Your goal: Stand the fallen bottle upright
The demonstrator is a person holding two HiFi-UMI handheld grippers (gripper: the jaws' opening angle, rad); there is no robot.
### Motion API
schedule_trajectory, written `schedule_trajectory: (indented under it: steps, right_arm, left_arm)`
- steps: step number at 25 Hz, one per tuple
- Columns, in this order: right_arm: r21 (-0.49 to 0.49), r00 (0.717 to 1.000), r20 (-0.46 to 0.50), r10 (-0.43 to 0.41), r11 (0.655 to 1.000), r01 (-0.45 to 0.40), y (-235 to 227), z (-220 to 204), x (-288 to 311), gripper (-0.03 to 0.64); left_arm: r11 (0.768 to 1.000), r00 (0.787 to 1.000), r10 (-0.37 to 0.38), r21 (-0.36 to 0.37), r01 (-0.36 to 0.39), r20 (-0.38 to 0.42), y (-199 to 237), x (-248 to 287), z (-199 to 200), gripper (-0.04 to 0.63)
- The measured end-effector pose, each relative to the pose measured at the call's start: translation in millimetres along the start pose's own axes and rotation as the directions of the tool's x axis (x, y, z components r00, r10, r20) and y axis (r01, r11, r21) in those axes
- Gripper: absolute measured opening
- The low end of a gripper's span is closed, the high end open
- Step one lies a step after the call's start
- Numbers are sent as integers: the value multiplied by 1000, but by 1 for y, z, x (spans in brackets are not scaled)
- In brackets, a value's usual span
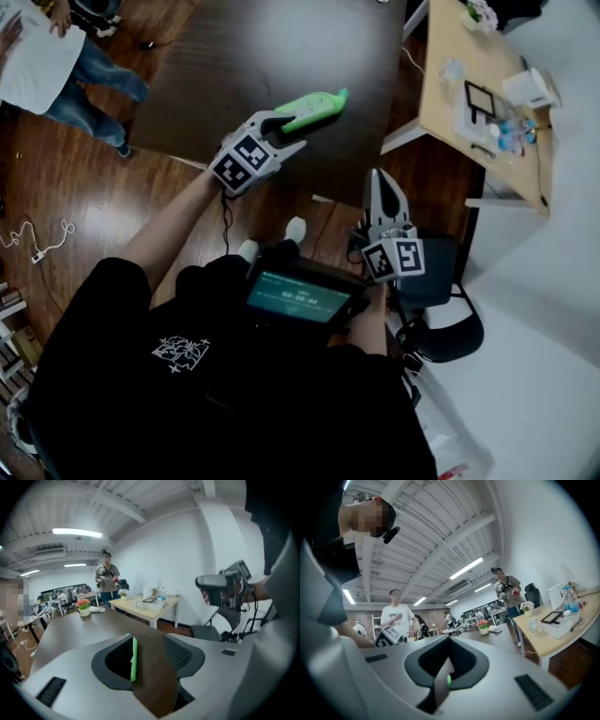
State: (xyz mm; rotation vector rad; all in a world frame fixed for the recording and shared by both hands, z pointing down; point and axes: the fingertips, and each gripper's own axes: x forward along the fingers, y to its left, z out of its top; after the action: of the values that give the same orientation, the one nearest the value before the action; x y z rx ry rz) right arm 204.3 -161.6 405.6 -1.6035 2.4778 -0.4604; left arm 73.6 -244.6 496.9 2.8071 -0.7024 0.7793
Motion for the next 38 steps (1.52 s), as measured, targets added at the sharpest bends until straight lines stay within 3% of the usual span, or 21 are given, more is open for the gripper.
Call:
schedule_trajectory:
  steps: [2, 4, 8, 11, 14, 19, 25, 29, 32, 34, 38]
  right_arm:
    - [4, 1000, -8, 10, 1000, -10, -4, 0, 4, 16]
    - [7, 1000, -17, 22, 1000, -22, -3, -2, 7, 15]
    - [28, 998, -39, 50, 998, -49, -28, -3, 19, 17]
    - [39, 996, -56, 66, 997, -64, -41, -7, 27, 15]
    - [49, 996, -63, 70, 997, -67, -49, -7, 30, 16]
    - [52, 995, -78, 68, 997, -64, -66, -7, 33, 15]
    - [55, 995, -84, 50, 997, -45, -80, -7, 39, 15]
    - [65, 995, -92, 34, 997, -28, -96, -10, 40, 15]
    - [72, 995, -94, 27, 997, -20, -104, -13, 41, 15]
    - [74, 995, -92, 24, 997, -17, -105, -13, 42, 15]
    - [72, 996, -89, 20, 997, -13, -108, -11, 44, 15]
  left_arm:
    - [997, 991, -31, 60, 39, -133, 6, 24, -19, 204]
    - [992, 964, -39, 104, 69, -262, 16, 42, -38, 292]
    - [982, 890, 14, 175, 74, -455, 53, 94, -59, 341]
    - [986, 835, 8, 143, 85, -550, 70, 123, -80, 388]
    - [988, 787, -116, 8, 152, -605, 59, 139, -92, 403]
    - [980, 752, -20, 135, 145, -659, 90, 171, -96, 403]
    - [977, 664, -67, 86, 195, -744, 87, 196, -117, 403]
    - [974, 638, -89, 66, 215, -765, 87, 219, -126, 406]
    - [975, 604, -121, 22, 223, -788, 87, 223, -130, 414]
    - [977, 599, -131, 1, 215, -790, 86, 223, -133, 424]
    - [984, 617, -124, -15, 178, -777, 87, 225, -139, 443]
